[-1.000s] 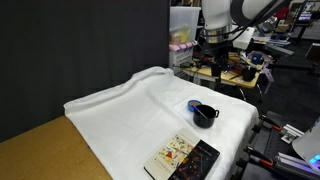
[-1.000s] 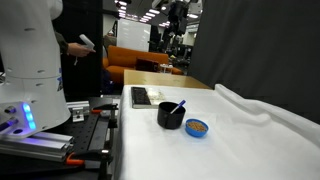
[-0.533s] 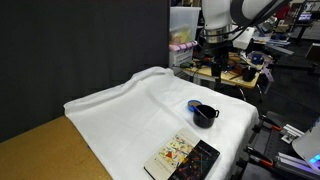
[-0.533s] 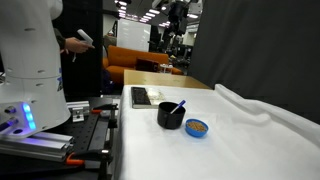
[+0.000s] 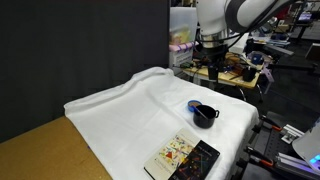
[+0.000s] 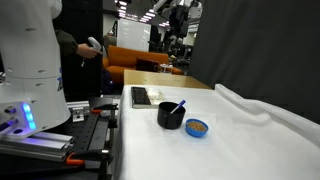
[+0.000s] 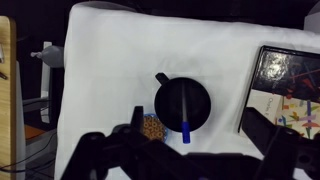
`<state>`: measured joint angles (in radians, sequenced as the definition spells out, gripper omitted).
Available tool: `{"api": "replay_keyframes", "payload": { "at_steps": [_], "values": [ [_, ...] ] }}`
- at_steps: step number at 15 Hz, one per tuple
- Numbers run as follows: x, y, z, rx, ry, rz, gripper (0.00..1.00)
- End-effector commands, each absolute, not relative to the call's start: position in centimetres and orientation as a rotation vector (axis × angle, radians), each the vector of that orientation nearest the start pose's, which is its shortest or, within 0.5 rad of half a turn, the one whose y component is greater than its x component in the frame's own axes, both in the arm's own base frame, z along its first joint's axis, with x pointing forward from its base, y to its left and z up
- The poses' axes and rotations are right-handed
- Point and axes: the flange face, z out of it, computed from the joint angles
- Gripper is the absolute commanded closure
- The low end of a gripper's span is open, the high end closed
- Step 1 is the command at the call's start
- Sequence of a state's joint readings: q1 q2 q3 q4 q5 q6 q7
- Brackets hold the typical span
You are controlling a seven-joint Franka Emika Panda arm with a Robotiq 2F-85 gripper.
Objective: Remove the pen from the black cup and put it next to the book
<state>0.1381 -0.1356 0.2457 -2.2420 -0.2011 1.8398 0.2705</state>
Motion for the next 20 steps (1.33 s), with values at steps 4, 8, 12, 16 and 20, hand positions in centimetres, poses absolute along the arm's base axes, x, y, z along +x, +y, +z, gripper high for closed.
{"api": "replay_keyframes", "payload": {
  "at_steps": [4, 8, 12, 16, 20],
  "values": [
    [47.4, 20.8, 40.5, -3.464, -0.322, 0.249, 0.00],
    [49.5, 21.7, 41.8, -3.449, -0.280, 0.163, 0.00],
    [48.8, 21.6, 41.6, -3.432, -0.303, 0.185, 0.00],
    [48.8, 21.7, 41.6, -3.432, -0.306, 0.185, 0.00],
    [48.8, 21.5, 41.6, -3.441, -0.297, 0.175, 0.00]
  ]
}}
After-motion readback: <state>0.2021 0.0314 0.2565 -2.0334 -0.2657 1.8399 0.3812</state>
